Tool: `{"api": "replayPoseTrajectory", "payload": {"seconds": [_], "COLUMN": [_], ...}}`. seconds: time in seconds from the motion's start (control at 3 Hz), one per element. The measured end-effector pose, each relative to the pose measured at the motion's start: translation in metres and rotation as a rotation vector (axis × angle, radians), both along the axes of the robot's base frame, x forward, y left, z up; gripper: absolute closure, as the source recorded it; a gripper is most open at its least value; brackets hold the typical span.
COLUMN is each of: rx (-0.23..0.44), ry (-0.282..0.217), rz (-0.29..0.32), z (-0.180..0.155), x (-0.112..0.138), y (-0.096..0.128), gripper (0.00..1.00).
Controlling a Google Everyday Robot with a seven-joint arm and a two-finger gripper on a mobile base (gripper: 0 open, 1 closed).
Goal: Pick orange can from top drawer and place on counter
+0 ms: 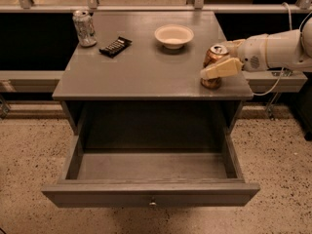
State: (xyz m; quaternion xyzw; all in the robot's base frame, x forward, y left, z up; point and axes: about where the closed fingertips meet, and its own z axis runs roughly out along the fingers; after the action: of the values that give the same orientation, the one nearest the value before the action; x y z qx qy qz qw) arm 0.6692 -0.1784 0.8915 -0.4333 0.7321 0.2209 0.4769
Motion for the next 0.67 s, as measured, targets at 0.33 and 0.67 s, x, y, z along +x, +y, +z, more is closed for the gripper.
{"api": "replayPoseTrajectory", "payload": {"seconds": [0.33,0.67], "rx": [-0.044,-0.11], "ry": [-0.041,-0.093], "rz": [-0.018,-0.032], "z": [0.024,0.053], "x": [-0.015,-0.033], "y": [-0.019,-0.042], "gripper": [0.0,0.0]}}
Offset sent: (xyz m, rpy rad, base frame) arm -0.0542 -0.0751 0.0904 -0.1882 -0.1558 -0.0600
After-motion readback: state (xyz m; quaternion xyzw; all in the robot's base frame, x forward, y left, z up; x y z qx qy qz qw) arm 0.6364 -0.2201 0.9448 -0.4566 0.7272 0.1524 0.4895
